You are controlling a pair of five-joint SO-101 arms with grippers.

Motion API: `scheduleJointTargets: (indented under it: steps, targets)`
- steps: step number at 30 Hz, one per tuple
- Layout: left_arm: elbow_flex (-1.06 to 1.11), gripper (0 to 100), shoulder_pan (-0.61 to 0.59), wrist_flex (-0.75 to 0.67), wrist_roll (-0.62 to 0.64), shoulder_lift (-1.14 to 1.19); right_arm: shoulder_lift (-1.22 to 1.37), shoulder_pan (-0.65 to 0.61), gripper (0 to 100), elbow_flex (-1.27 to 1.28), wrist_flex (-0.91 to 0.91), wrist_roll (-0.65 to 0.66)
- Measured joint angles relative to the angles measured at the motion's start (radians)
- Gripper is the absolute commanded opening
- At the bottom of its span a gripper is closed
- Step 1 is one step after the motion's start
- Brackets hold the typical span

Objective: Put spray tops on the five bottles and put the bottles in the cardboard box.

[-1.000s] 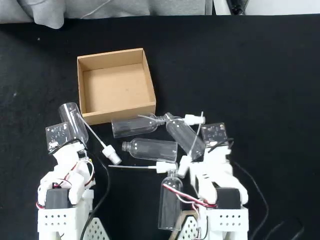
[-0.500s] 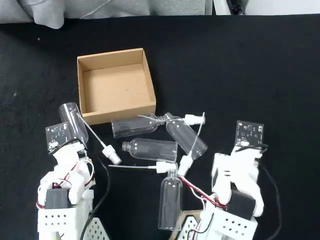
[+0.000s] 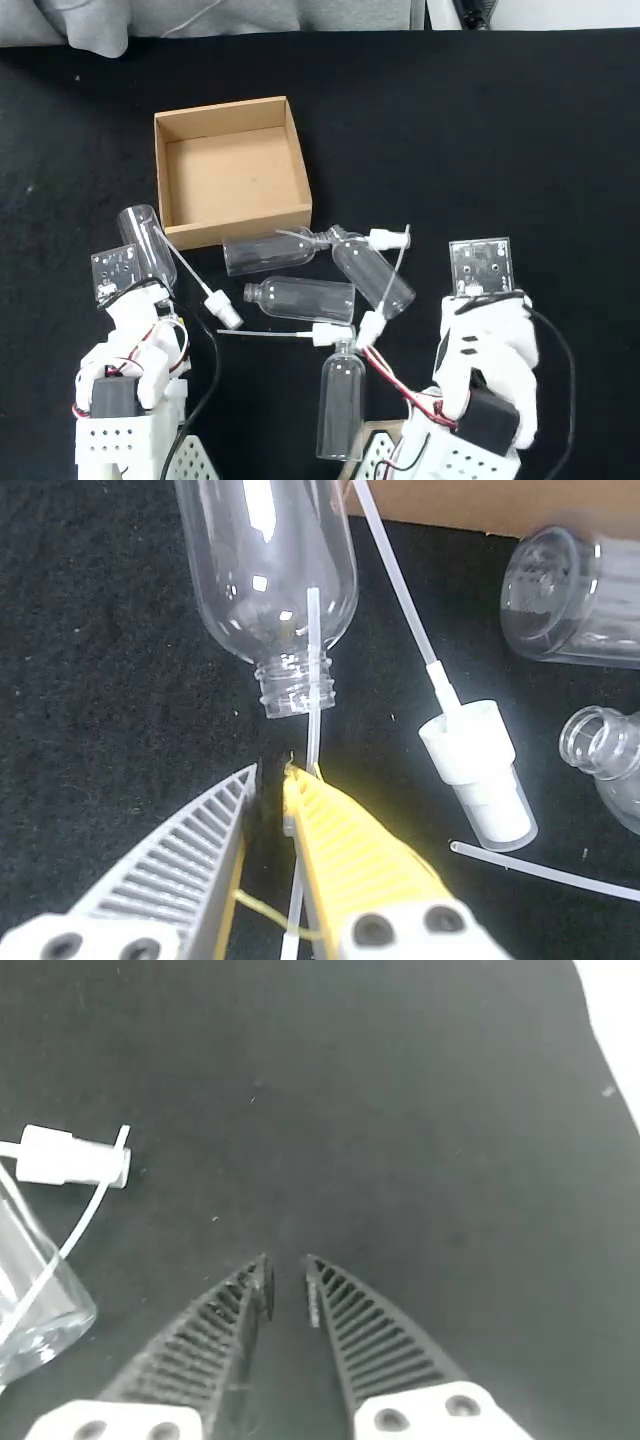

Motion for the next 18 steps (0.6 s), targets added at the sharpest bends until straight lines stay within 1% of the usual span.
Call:
scheduleJointTargets:
  steps: [7, 11, 18]
  targets:
    - [0.000, 4, 0.000, 0.000, 0.000, 0.000, 0.000, 0.000, 9.1, -0.095, 0.000, 0.012]
    - [0.000, 4, 0.000, 0.000, 0.000, 0.000, 0.000, 0.000, 12.2, -0.143, 0.000, 0.012]
    - [0.000, 4, 0.000, 0.000, 0.000, 0.000, 0.000, 0.000, 12.1, -0.226, 0.000, 0.012]
